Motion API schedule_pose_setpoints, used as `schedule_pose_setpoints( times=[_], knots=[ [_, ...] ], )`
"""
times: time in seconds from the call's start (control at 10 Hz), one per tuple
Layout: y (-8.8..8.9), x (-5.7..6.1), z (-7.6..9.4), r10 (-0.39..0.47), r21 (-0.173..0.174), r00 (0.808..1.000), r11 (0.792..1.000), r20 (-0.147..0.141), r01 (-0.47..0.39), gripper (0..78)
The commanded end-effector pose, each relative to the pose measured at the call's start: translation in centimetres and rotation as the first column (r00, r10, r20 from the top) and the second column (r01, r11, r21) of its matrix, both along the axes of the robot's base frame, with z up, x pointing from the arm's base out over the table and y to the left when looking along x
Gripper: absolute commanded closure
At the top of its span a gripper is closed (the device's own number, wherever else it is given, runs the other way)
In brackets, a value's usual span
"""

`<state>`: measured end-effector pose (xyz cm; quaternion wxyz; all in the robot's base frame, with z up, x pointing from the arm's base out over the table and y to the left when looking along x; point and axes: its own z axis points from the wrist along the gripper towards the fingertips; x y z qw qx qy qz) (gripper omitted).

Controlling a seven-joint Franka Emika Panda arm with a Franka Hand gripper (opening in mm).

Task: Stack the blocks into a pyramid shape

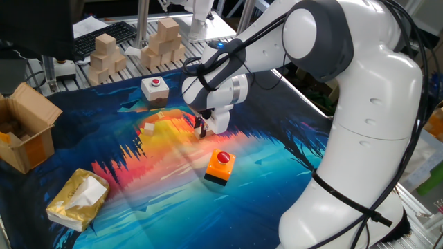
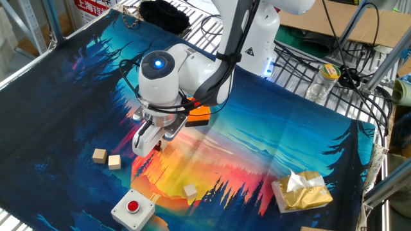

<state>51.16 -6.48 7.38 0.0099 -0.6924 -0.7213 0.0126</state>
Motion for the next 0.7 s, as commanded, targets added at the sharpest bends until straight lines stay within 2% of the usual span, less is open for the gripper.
schedule_pose_setpoints(
  times=[0.1,0.7],
  knots=[
    [0.01,0.07,0.10,0.040,-0.001,0.999,0.999,0.001,-0.040,76.4],
    [0.01,0.07,0.11,0.049,-0.003,0.999,0.999,-0.003,-0.049,76.4]
  ],
)
